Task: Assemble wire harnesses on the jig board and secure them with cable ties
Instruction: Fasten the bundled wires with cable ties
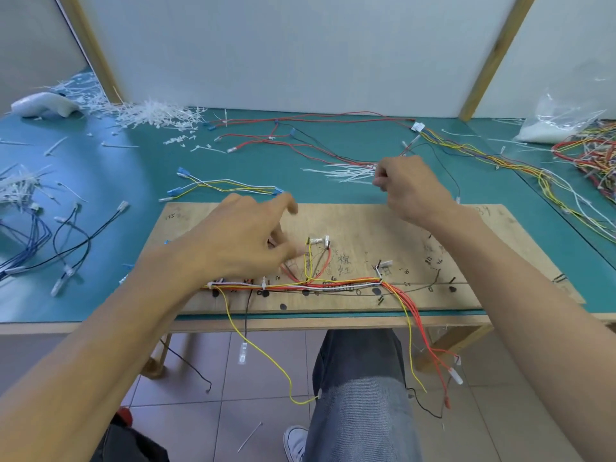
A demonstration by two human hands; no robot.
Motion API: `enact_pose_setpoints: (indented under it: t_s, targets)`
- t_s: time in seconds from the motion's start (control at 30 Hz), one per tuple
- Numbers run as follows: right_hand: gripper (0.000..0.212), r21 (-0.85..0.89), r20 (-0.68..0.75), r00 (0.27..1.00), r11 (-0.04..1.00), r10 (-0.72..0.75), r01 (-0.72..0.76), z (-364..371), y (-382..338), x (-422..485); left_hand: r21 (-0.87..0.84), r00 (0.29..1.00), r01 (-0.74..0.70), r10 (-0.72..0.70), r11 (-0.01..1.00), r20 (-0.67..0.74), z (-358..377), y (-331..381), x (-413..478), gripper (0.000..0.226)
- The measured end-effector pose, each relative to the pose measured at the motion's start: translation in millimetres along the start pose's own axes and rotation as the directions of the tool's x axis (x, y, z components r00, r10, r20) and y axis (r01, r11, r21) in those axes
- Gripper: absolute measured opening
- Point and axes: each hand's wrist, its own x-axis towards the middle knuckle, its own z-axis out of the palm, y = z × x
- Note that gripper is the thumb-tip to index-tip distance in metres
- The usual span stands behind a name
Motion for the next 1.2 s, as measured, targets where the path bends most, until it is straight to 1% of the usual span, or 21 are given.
enact_pose_setpoints:
  t_s: [0.07,0.1,0.17,0.27,0.33,0.4,0.43,0.47,0.5,0.53,0.57,0.6,0.67,0.73,0.77,0.83,0.9,0.97,1.03,1.1,1.2]
  targets:
    - [0.015,0.017,-0.025,0.988,0.988,-0.154,0.154,-13,-21,-27,-0.131,0.999,0.046,-0.046,0.99,0.003,-5,2,1,0.058]
    - [0.016,0.034,-0.043,0.968,0.968,-0.249,0.25,-19,-32,-42,-0.183,0.998,0.055,-0.059,0.981,-0.014,-7,4,0,0.054]
    - [0.015,0.068,-0.077,0.919,0.917,-0.388,0.393,-29,-53,-72,-0.188,0.994,0.035,-0.053,0.982,-0.093,-10,7,-3,0.04]
    - [0.012,0.089,-0.116,0.887,0.884,-0.448,0.458,-39,-73,-98,-0.137,0.984,-0.038,0.012,0.99,-0.18,-11,9,-15,0.015]
    - [0.011,0.109,-0.135,0.88,0.876,-0.455,0.47,-42,-81,-108,-0.169,0.979,-0.08,0.045,0.982,-0.201,-9,8,-24,0.015]
    - [0.007,0.245,-0.206,0.891,0.86,-0.404,0.447,-41,-86,-117,-0.226,0.972,-0.097,0.043,0.969,-0.233,-7,6,-31,0.014]
    - [0.006,0.391,-0.244,0.916,0.832,-0.318,0.393,-39,-89,-121,-0.278,0.969,-0.1,0.03,0.955,-0.246,-6,5,-34,0.014]
    - [0.01,0.573,-0.245,0.949,0.759,-0.199,0.308,-36,-92,-125,-0.344,0.968,-0.101,0.012,0.933,-0.252,-5,5,-36,0.015]
    - [0.016,0.743,-0.21,0.974,0.634,-0.084,0.215,-32,-95,-128,-0.403,0.968,-0.1,-0.004,0.91,-0.251,-4,6,-38,0.016]
    - [0.021,0.864,-0.165,0.986,0.483,0.001,0.144,-28,-98,-132,-0.442,0.968,-0.101,-0.014,0.891,-0.249,-3,8,-40,0.018]
    - [0.026,0.931,-0.129,0.99,0.35,0.049,0.104,-23,-101,-135,-0.463,0.969,-0.102,-0.017,0.881,-0.246,0,9,-41,0.019]
    - [0.028,0.962,-0.109,0.991,0.26,0.077,0.085,-16,-103,-138,-0.475,0.971,-0.104,-0.015,0.874,-0.24,3,11,-41,0.02]
    - [0.023,0.976,-0.104,0.988,0.202,0.116,0.079,-3,-109,-144,-0.487,0.973,-0.099,-0.018,0.868,-0.229,10,15,-42,0.02]
    - [0.012,0.98,-0.11,0.983,0.184,0.15,0.081,9,-115,-146,-0.491,0.969,-0.079,-0.049,0.868,-0.243,17,19,-42,0.02]
    - [0.012,0.978,-0.118,0.978,0.191,0.172,0.084,14,-116,-146,-0.477,0.963,-0.064,-0.07,0.877,-0.259,20,21,-43,0.02]
    - [0.018,0.96,-0.154,0.962,0.265,0.223,0.092,20,-117,-144,-0.342,0.954,-0.038,-0.067,0.939,-0.291,26,22,-46,0.019]
    - [0.022,0.932,-0.194,0.948,0.35,0.252,0.098,23,-116,-140,-0.136,0.96,-0.064,0.024,0.989,-0.278,31,22,-50,0.017]
    - [0.022,0.889,-0.238,0.938,0.444,0.252,0.106,26,-116,-137,-0.006,0.964,-0.104,0.099,0.995,-0.245,37,20,-56,0.02]
    - [0.021,0.824,-0.288,0.93,0.553,0.228,0.12,29,-118,-137,0.054,0.958,-0.128,0.138,0.99,-0.252,41,18,-60,0.022]
    - [0.02,0.769,-0.33,0.92,0.626,0.212,0.132,32,-122,-138,0.08,0.947,-0.15,0.166,0.986,-0.276,42,17,-63,0.022]
    - [0.021,0.769,-0.321,0.914,0.631,0.247,0.1,35,-124,-137,0.105,0.936,-0.172,0.196,0.979,-0.294,42,15,-64,0.026]
